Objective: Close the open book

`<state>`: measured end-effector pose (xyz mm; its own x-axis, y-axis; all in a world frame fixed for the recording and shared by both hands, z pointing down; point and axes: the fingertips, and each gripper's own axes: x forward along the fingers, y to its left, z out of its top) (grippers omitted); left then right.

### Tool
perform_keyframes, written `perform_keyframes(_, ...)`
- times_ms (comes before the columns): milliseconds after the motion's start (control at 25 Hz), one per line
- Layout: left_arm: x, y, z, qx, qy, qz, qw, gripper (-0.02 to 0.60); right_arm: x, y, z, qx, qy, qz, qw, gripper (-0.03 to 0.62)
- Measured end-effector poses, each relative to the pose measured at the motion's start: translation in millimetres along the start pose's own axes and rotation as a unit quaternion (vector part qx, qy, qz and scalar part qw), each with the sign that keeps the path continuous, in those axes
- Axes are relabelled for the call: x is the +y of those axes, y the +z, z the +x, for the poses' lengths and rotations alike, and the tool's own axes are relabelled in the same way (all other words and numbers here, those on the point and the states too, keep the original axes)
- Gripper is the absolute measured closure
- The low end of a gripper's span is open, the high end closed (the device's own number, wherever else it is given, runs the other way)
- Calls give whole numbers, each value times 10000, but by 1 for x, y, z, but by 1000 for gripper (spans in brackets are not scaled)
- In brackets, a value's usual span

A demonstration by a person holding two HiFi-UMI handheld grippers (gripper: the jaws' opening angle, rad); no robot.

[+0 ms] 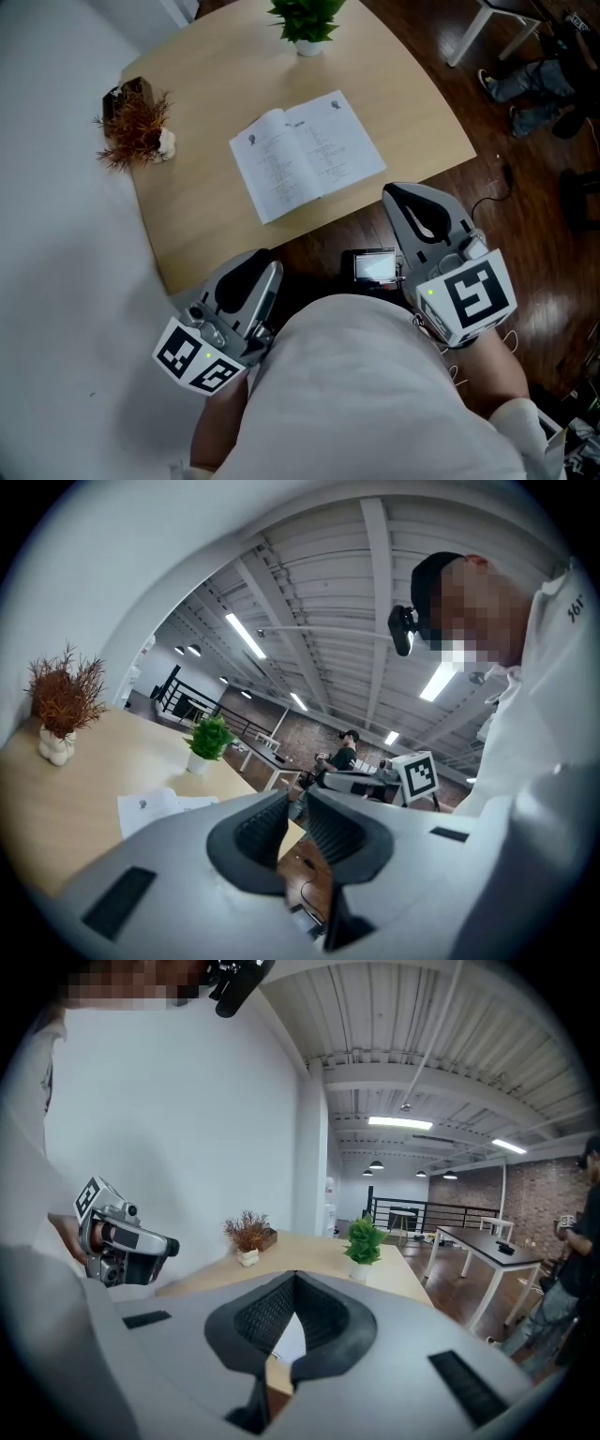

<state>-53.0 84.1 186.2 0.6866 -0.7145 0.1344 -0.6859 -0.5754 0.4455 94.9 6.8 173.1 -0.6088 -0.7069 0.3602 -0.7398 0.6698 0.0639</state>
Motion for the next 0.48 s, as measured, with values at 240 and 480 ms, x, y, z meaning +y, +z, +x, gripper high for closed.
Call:
perform_keyframes(240,-1,-3,0,53,-1,-25,10000,522,2,-2,0,14,24,21,10000,592)
perform_keyframes(480,-1,-7,0,77,6,-28,10000,522,2,-5,1,3,51,-11,10000,592)
